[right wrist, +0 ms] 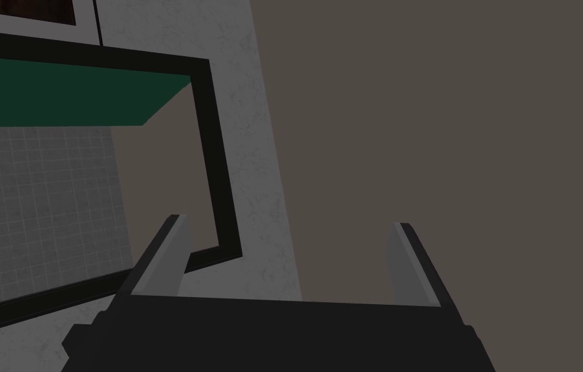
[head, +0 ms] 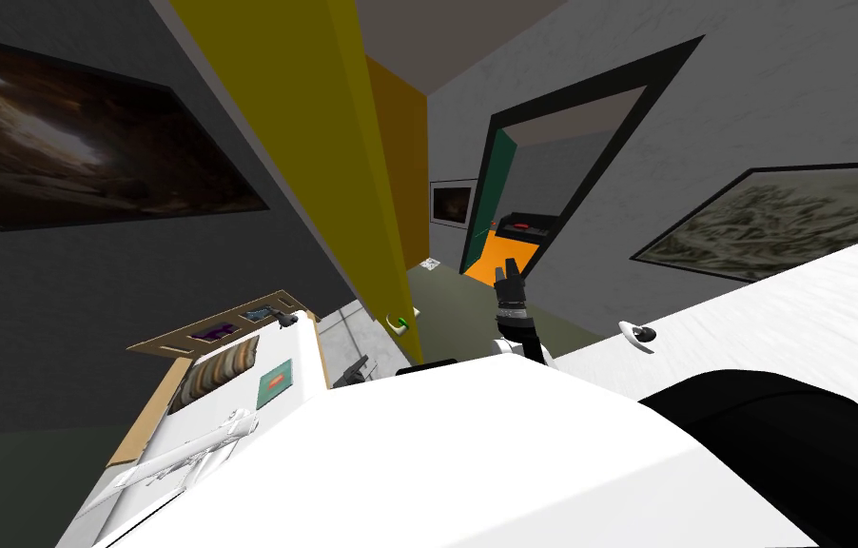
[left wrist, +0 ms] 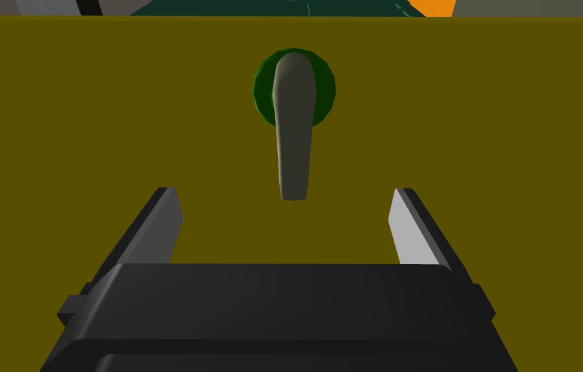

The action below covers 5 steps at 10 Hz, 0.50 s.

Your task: Push the door open

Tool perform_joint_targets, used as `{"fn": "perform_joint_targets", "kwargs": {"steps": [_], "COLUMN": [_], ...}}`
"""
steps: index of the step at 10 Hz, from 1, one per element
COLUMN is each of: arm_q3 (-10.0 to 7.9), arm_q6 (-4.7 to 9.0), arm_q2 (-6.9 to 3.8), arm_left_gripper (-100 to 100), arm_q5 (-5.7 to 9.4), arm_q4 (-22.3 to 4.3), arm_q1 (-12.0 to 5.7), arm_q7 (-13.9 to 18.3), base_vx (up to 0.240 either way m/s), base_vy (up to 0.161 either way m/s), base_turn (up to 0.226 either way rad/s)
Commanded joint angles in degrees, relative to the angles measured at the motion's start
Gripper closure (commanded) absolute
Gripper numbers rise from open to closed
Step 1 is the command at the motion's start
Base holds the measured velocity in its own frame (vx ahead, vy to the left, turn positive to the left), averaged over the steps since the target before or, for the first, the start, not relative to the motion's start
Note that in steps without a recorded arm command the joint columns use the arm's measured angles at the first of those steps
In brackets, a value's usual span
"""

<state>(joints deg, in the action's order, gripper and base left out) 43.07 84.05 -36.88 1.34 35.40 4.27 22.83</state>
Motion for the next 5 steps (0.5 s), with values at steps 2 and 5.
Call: {"fn": "perform_joint_targets", "kwargs": {"steps": [2, 5], "arm_q3": [-0.03, -0.03], "arm_q6": [-0.06, -0.06], "arm_q2": [-0.13, -0.13], "arm_left_gripper": [-100, -100], "arm_q5": [0.01, 0.01], "arm_q4": [0.2, 0.2], "arm_q1": [0.13, 0.13], "arm_q7": [0.0, 0.0], "base_vx": [0.008, 0.014], "base_vy": [-0.013, -0.009], "base_turn": [0.015, -0.02]}}
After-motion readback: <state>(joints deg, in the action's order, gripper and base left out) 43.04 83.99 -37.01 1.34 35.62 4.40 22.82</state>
